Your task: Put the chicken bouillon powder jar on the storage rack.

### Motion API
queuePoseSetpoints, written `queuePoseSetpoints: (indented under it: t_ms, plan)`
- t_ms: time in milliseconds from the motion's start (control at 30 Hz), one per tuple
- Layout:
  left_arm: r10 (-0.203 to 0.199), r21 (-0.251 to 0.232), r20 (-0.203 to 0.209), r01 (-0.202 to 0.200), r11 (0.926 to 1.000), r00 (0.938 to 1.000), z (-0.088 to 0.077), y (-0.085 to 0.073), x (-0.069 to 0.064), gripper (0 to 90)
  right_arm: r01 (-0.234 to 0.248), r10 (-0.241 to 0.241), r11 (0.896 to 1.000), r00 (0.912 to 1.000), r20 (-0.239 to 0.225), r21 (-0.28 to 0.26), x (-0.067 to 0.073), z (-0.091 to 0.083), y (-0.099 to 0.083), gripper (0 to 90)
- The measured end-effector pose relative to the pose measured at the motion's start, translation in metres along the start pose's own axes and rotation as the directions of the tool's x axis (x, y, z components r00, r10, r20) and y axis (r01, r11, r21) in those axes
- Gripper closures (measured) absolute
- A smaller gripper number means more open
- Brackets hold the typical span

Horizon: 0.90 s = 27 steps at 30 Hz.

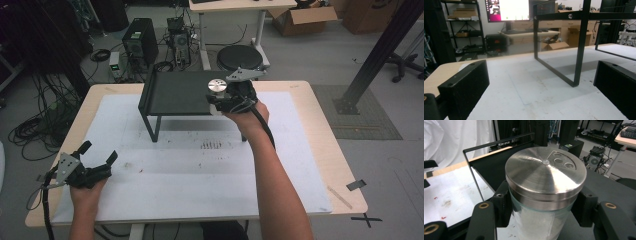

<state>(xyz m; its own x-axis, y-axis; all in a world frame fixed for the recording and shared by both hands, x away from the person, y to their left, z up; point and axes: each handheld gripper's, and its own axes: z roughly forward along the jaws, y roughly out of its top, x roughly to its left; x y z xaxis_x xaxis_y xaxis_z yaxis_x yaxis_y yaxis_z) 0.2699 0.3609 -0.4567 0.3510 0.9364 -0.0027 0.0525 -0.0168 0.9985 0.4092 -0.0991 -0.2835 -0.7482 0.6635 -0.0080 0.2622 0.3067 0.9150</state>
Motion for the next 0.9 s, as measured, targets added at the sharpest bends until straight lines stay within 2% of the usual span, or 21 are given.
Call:
queuePoseSetpoints:
  t_ms: [500,900]
  plan:
    - [-0.002,-0.001,0.001,0.002,1.0000,1.0000,0.000,0.000,0.000,0.7,-0.005,0.005,1.000,0.9997,0.025,0.007,-0.004,0.018,0.007,43.3]
    - [0.001,-0.001,0.002,-0.001,1.0000,1.0000,0.000,0.000,0.000,0.7,-0.013,0.013,1.000,0.9992,0.039,0.001,-0.007,0.025,0.008,43.3]
